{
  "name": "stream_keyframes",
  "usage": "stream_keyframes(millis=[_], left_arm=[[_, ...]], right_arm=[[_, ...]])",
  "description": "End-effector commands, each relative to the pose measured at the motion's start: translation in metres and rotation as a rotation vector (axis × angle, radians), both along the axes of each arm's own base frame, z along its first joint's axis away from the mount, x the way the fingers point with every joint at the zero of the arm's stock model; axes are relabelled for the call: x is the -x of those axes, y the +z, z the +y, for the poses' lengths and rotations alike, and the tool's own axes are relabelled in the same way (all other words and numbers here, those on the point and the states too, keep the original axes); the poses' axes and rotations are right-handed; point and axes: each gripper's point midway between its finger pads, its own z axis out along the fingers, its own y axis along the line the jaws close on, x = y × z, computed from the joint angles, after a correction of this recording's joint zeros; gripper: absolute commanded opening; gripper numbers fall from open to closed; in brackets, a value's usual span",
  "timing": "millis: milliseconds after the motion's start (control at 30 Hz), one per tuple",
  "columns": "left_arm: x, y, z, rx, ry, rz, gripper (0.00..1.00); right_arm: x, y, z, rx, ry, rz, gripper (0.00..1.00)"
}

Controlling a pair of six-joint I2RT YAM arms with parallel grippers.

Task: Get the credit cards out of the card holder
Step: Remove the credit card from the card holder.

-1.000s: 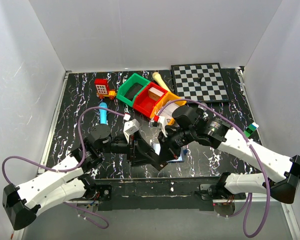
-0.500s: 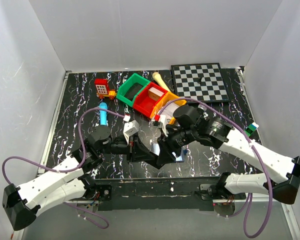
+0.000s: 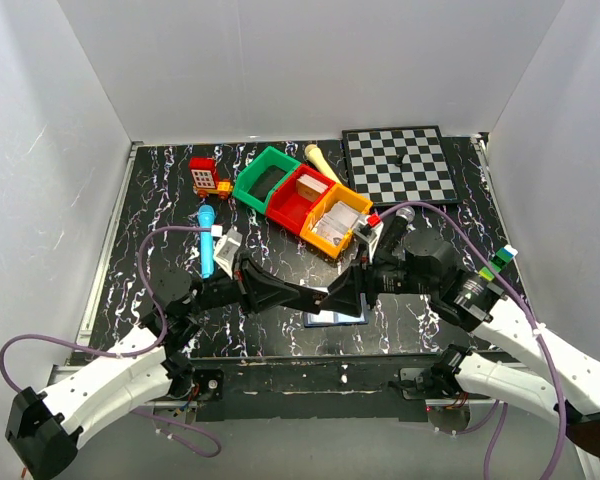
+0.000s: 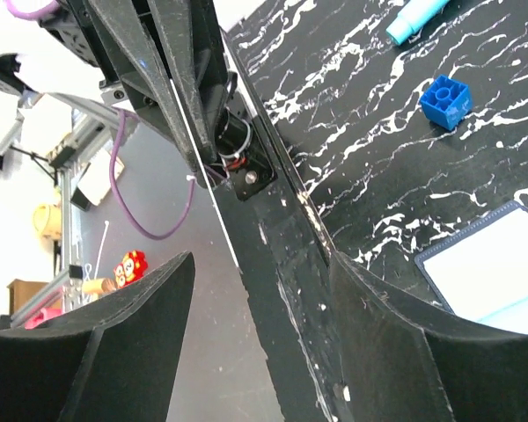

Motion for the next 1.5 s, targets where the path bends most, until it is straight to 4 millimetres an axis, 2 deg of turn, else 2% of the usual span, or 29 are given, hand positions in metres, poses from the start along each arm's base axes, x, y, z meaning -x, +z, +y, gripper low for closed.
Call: stream_keyframes(millis=[0,233,267,467,533,600,633,667,700,733,800,833,900,967,1033,1067,1233,1333,1467], left_arm=[[-0.001,0.032,0.004,0.140,-0.001,-0.006,0.00],[0.001,0.035,0.006,0.165,-0.002,-0.002,0.00],[0.001,0.035,0.007,0.166,0.001,0.000,0.00],[-0.001,0.034,0.008,0.174,0.016,0.010,0.00],[-0.002,0.035,0.008,0.177,0.022,0.013,0.00],[-0.004,0.035,0.007,0.176,0.028,0.016,0.00],[-0.005,0.035,0.007,0.174,0.030,0.019,0.00],[-0.007,0.034,0.006,0.170,0.036,0.022,0.00],[-0.008,0.034,0.006,0.165,0.040,0.026,0.05],[-0.010,0.035,0.006,0.160,0.048,0.024,0.16],[-0.013,0.034,0.005,0.133,0.060,0.021,0.59],[-0.017,0.040,0.007,0.118,0.083,-0.009,0.69],[-0.032,0.041,0.014,0.051,0.164,-0.020,0.77],[-0.041,0.046,0.024,-0.013,0.231,-0.070,0.78],[-0.042,0.052,0.029,-0.093,0.233,-0.140,0.76],[-0.041,0.041,0.027,-0.172,0.199,-0.141,0.73],[-0.004,0.047,0.012,-0.259,-0.144,-0.209,0.60],[0.004,0.043,0.007,-0.271,-0.261,-0.183,0.54],[0.004,0.028,0.000,-0.308,-0.332,-0.129,0.51]], right_arm=[[-0.011,0.033,0.011,-0.154,-0.043,-0.028,0.70],[-0.009,0.034,0.019,-0.174,-0.012,-0.003,0.62],[-0.010,0.039,0.020,-0.197,-0.006,-0.015,0.60],[-0.005,0.042,0.024,-0.228,0.029,-0.001,0.42],[-0.004,0.043,0.025,-0.237,0.037,0.006,0.34],[-0.002,0.043,0.025,-0.245,0.047,0.009,0.22],[-0.001,0.043,0.025,-0.248,0.051,0.007,0.15],[0.000,0.043,0.025,-0.247,0.055,0.012,0.04],[0.000,0.042,0.024,-0.247,0.055,0.011,0.01],[0.000,0.043,0.024,-0.248,0.053,0.009,0.01],[0.000,0.043,0.022,-0.242,0.044,0.001,0.01],[-0.002,0.042,0.020,-0.229,0.033,-0.009,0.01],[-0.004,0.039,0.015,-0.196,0.013,-0.026,0.01],[-0.004,0.032,0.010,-0.150,0.011,-0.030,0.01],[0.001,0.029,0.008,-0.119,0.053,-0.034,0.01],[0.005,0.026,0.007,-0.104,0.089,-0.033,0.01],[0.020,0.021,0.003,-0.058,0.199,-0.031,0.01],[0.024,0.021,0.002,-0.057,0.216,-0.033,0.01],[0.023,0.020,0.001,-0.043,0.214,-0.029,0.01]])
